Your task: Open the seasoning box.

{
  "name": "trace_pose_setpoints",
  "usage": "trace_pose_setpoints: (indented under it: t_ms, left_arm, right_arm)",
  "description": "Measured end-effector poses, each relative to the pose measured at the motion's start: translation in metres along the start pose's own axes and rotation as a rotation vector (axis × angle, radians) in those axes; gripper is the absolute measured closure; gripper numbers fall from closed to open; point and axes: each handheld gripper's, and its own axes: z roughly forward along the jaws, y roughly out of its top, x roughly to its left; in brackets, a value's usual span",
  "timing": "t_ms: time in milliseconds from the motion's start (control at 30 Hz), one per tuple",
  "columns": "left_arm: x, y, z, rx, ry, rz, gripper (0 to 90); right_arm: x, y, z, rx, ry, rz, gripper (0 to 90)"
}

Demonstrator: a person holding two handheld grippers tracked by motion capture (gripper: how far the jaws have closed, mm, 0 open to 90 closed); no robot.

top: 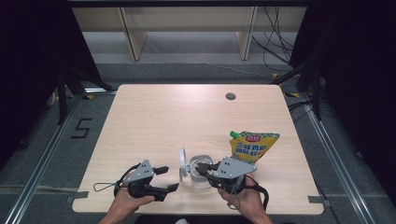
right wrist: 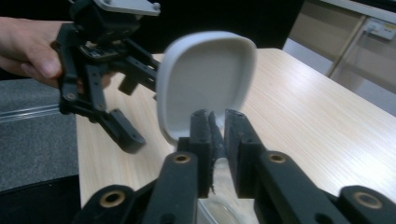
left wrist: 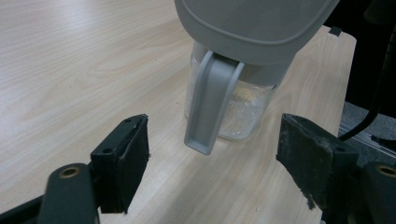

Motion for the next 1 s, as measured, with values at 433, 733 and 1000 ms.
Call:
trace_pose_setpoints:
  t_ms: [433, 733, 1000]
  left_arm:
    - [0.0, -0.001, 0.003, 0.023, 0.012, 0.035, 18.0]
    - [-0.005, 0.0, 0.001, 0.018, 0.017, -0.009, 18.0]
    - [-0.006, -0.001, -0.004, 0.027, 0.022, 0.004, 18.0]
  right_arm:
    - [-0.023, -0.033, -0.037, -0.036, -0.094, 0.08, 64.1]
    - [-0.034, -0.048, -0.062, -0.04, -0.164, 0.133, 53.9]
    - [-0.043, -0.063, -0.088, -0.046, -0.231, 0.164, 47.4]
